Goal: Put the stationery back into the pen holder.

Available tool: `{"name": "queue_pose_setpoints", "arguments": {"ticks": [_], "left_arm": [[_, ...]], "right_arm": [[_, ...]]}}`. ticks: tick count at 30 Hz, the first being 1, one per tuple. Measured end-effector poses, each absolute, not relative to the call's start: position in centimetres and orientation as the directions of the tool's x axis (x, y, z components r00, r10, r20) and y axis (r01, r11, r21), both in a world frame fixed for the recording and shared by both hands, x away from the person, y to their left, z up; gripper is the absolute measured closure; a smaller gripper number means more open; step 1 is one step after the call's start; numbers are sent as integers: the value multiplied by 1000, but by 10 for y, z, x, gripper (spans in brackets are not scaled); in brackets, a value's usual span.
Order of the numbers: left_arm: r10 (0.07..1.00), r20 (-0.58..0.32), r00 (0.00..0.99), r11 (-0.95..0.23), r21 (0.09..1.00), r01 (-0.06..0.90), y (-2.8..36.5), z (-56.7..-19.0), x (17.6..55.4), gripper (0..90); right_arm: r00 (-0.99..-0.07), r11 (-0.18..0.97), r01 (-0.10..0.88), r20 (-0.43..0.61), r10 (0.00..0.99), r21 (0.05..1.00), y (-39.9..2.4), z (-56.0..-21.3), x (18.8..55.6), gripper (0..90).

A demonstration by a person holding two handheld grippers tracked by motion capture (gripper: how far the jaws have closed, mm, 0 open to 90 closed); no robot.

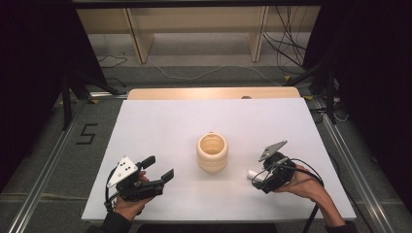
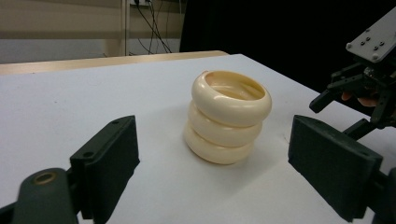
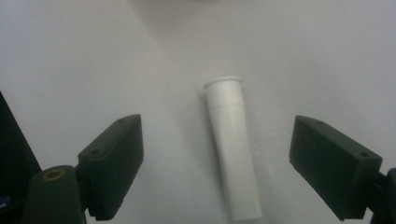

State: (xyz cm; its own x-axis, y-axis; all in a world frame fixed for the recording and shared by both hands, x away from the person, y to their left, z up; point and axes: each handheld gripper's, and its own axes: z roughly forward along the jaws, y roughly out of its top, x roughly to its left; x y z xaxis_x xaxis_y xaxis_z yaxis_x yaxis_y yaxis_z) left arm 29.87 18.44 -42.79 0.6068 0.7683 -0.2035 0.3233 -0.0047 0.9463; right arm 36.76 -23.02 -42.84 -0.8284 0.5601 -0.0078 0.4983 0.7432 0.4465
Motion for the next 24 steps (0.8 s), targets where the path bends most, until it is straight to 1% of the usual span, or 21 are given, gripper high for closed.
{"name": "queue_pose_setpoints", "arguments": {"ticks": [4,13,18,22,24], "left_arm": [[768,-202,607,-7,946,324,184,-428,299,156],[768,-200,608,-10,946,323,185,-428,299,156],[768,-200,608,-10,946,324,185,-428,299,155],[768,-201,608,-9,946,323,185,-428,299,156],[768,-202,607,-8,946,324,185,-428,298,155]], "right_arm": [[-830,768,497,-37,557,403,-229,-433,369,202],[-842,806,494,-52,537,327,-222,-438,380,280],[-849,821,492,-50,526,289,-218,-444,384,339],[-860,834,478,-46,508,277,-216,-448,388,402],[-865,844,472,-49,499,256,-215,-449,389,432]]}}
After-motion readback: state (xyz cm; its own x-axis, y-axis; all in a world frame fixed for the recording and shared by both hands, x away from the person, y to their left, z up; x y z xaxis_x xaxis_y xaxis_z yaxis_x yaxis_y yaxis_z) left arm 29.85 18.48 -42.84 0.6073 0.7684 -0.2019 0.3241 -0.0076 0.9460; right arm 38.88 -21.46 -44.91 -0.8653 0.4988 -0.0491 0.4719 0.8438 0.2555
